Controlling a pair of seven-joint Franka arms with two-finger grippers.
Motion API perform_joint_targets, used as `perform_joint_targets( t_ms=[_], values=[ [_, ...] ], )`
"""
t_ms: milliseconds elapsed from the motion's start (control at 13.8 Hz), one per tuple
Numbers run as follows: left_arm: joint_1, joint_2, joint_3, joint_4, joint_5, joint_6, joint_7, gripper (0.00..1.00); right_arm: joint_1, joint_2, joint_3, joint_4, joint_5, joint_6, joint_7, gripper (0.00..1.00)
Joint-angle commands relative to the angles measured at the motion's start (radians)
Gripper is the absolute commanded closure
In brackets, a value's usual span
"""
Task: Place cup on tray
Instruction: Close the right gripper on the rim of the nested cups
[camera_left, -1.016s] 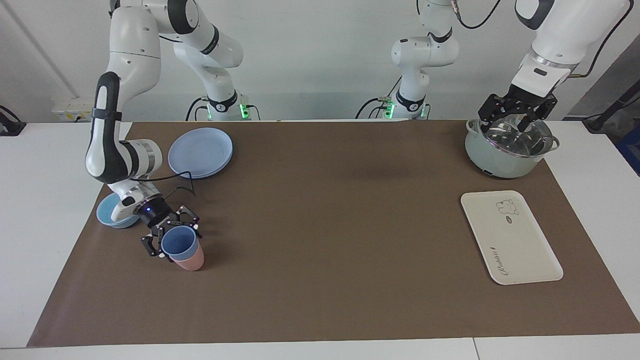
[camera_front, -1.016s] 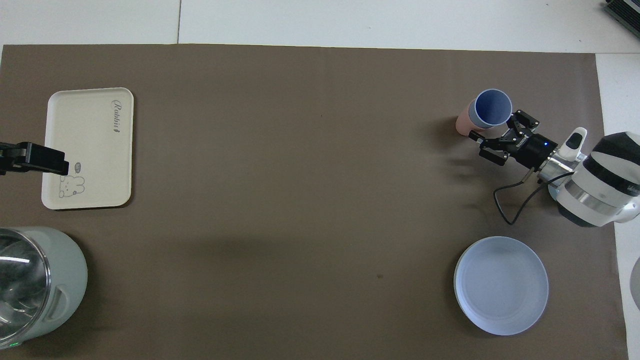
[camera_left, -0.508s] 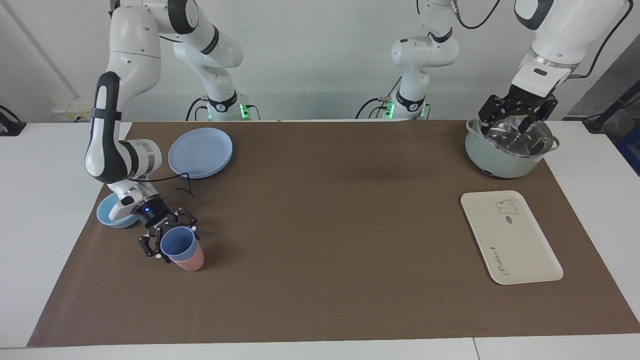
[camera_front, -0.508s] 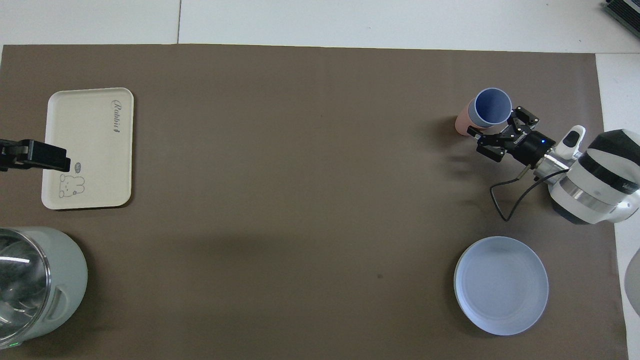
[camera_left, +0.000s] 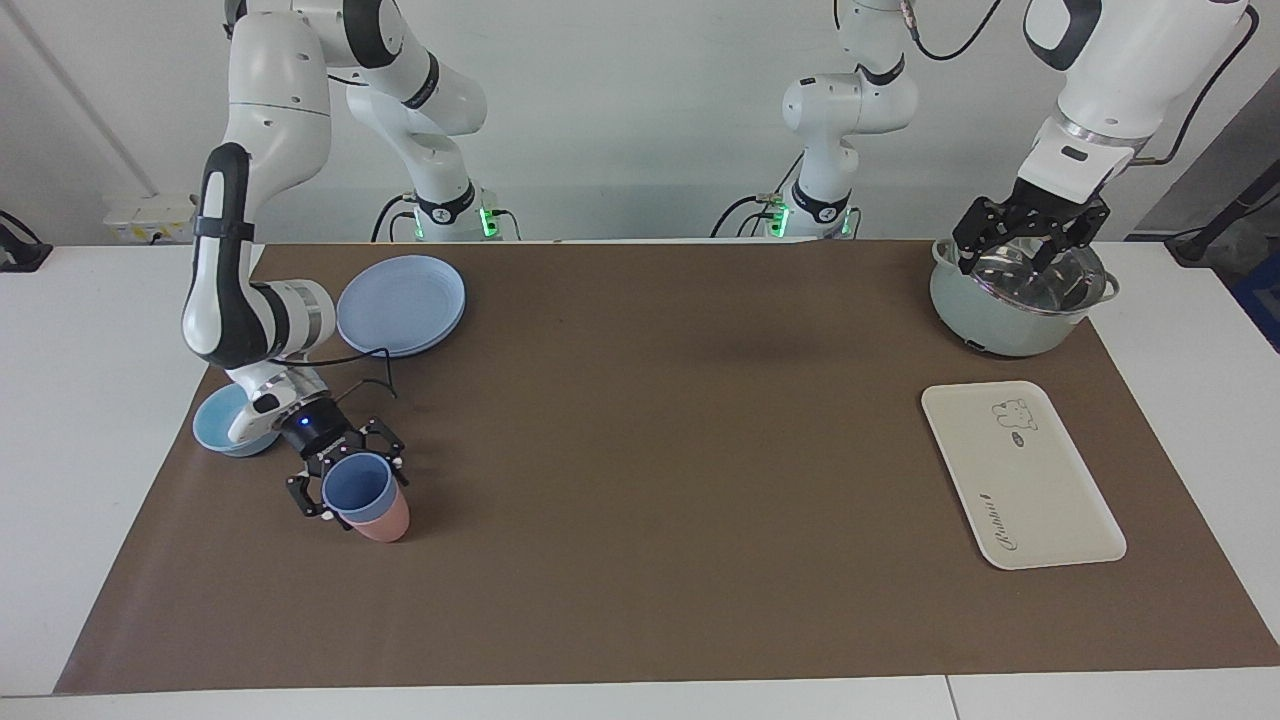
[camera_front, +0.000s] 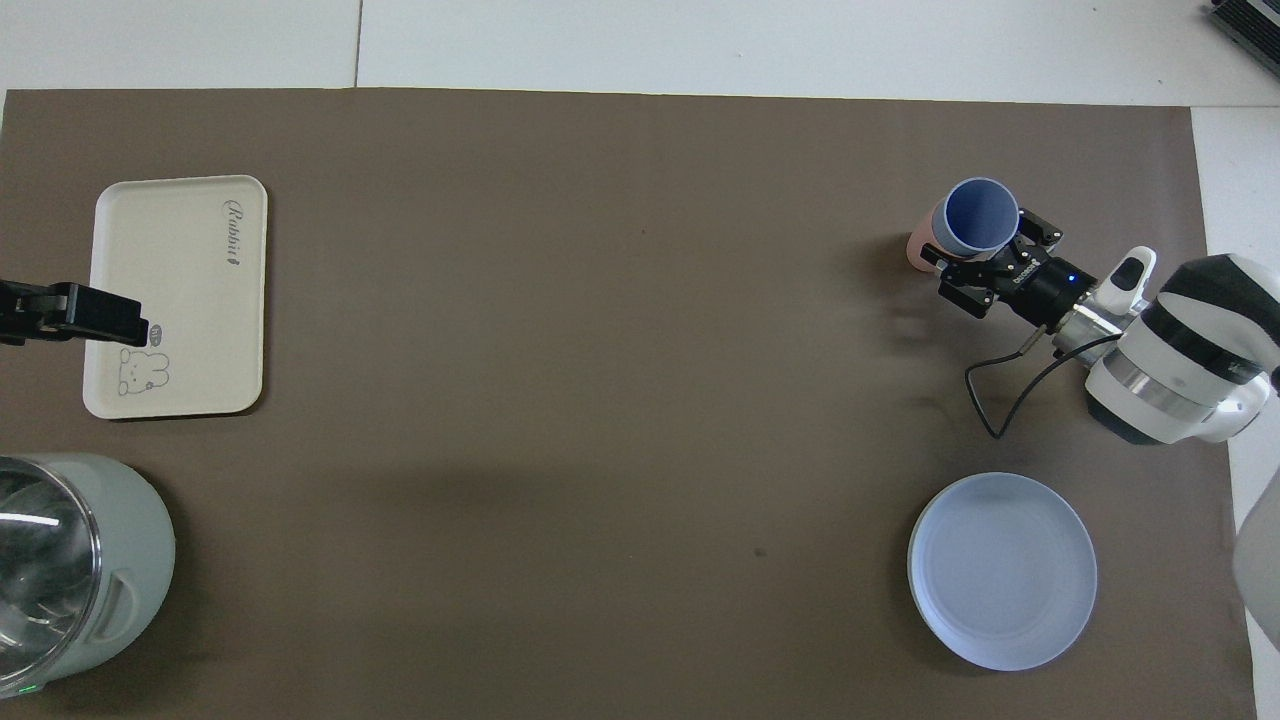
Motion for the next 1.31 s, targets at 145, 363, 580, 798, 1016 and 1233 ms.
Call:
perform_joint_targets(
  t_ms=[145,363,580,798,1016,1233],
  values=[
    [-0.004,-0.041,0.001,-0.055,0.009,0.043,0.011,0.0,0.016,0.0,-0.001,0.054,-0.015,0.049,0.048,1.0],
    [-0.013,-0.041,0.001,-0.055,-0.04,0.062,0.002,0.0,0.088,-0.133,-0.001,0.036,-0.26,0.208,0.265,1.0],
    [-0.013,-0.041,0.002,-0.064,-0.217,0.091,-0.03,0.03,0.132,-0.212,-0.001,0.013,-0.511,0.256,0.502,1.0],
    [-0.045,-0.04,-0.01,-0.114,-0.386,0.222,-0.156,0.04,0.132,-0.253,-0.001,0.013,-0.679,0.224,0.582,1.0],
    [-0.148,-0.018,-0.01,-0.17,-0.53,0.395,-0.268,0.04,0.134,-0.308,-0.001,0.016,-0.901,0.175,0.746,1.0],
    [-0.249,0.058,-0.01,-0.18,-0.756,0.58,-0.303,0.11,0.134,-0.381,0.013,0.033,-1.232,0.07,1.014,1.0]
  ],
)
